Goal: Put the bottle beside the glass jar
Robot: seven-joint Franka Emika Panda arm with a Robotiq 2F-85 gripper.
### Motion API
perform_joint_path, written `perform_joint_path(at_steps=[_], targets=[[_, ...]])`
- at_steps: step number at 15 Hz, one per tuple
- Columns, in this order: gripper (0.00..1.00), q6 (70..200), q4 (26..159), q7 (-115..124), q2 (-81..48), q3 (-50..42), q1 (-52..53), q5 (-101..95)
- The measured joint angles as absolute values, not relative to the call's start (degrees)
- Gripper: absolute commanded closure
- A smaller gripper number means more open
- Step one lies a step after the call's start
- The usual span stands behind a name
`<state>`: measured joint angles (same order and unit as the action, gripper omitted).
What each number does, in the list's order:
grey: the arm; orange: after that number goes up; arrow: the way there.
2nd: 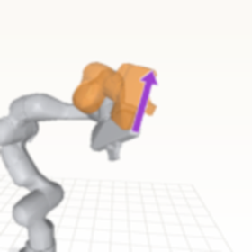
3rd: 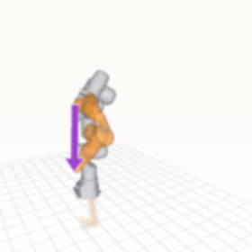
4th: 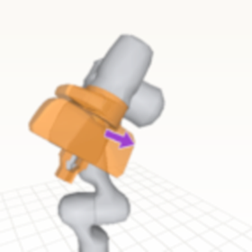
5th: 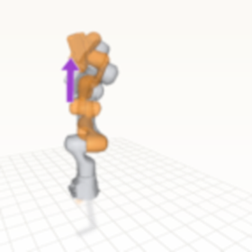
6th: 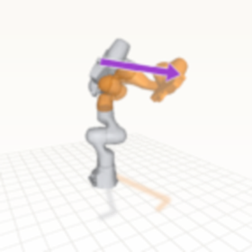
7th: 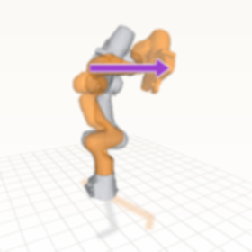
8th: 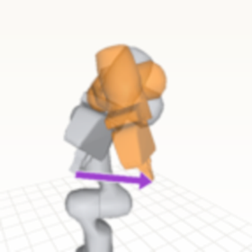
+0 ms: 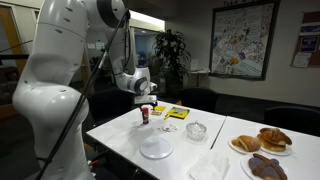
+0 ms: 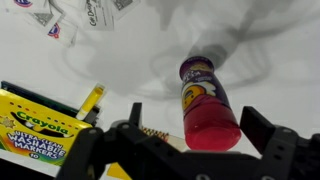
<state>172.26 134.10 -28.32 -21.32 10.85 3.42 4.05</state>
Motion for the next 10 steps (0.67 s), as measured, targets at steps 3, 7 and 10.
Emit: perform_joint_path(at_steps=[3, 7, 10], targets=[[0.0, 173.59, 132.02, -28.31, -24.01, 15.43, -0.4, 3.96], [0.26, 173.91, 129.46, -28.31, -27.38, 21.31, -5.39, 3.89], [0.49, 173.91, 128.26, -28.32, -29.49, 24.14, -8.1, 3.87]])
